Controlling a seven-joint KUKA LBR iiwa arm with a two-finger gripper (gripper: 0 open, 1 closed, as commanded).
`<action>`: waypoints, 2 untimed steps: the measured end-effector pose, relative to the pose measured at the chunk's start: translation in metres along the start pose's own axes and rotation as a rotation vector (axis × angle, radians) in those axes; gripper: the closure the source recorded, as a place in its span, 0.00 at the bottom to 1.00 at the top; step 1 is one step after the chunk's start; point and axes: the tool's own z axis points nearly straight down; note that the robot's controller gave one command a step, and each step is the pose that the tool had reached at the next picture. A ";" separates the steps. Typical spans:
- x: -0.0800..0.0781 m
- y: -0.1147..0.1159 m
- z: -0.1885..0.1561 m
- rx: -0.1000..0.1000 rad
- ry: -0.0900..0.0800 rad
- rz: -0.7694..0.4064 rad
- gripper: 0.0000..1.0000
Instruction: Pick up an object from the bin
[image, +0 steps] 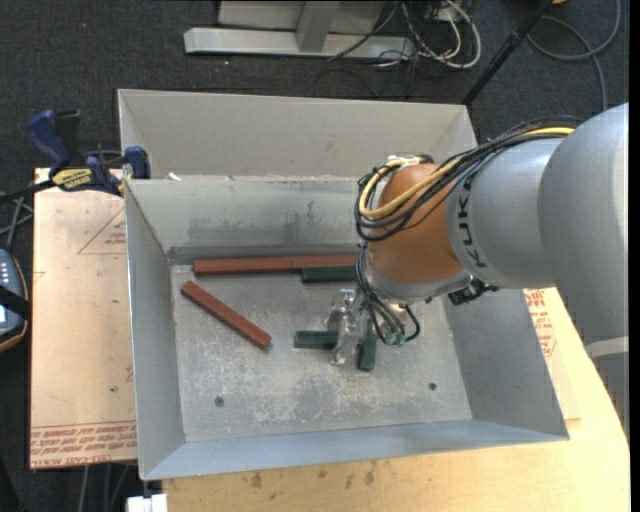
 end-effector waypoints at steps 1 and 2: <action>0.000 0.000 0.000 0.000 0.000 0.000 1.00; 0.003 0.015 -0.140 0.000 -0.001 0.046 1.00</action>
Offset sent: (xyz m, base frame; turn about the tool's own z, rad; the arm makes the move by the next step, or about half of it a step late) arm -0.0023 0.0144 0.1397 0.0490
